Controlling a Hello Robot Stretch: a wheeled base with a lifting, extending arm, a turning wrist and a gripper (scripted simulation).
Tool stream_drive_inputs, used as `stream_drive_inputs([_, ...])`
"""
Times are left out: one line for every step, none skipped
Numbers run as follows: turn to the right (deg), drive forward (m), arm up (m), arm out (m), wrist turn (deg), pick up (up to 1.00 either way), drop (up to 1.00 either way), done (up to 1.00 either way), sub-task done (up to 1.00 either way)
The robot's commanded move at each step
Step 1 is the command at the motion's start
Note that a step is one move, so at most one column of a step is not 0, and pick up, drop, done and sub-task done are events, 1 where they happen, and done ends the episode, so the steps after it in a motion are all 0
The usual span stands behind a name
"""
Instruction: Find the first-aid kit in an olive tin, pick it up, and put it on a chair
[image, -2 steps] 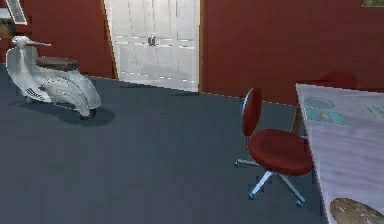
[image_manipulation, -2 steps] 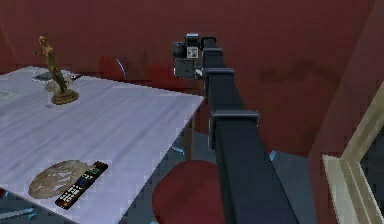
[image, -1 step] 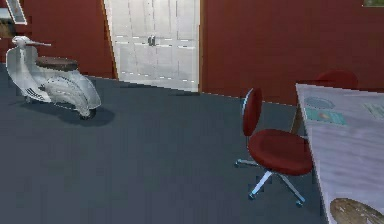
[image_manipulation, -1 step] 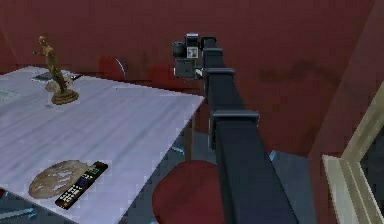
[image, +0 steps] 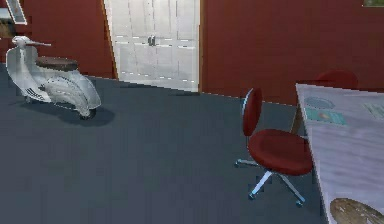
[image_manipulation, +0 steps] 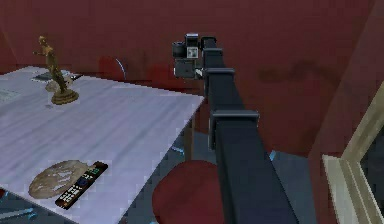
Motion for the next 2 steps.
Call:
stream_drive_inputs([0.0,0.0,0.0,0.0,0.0,0.0,1.0,0.0,0.0])
stream_drive_inputs([0.0,0.0,0.0,-0.1,0.0,0.0,0.0,0.0,0.0])
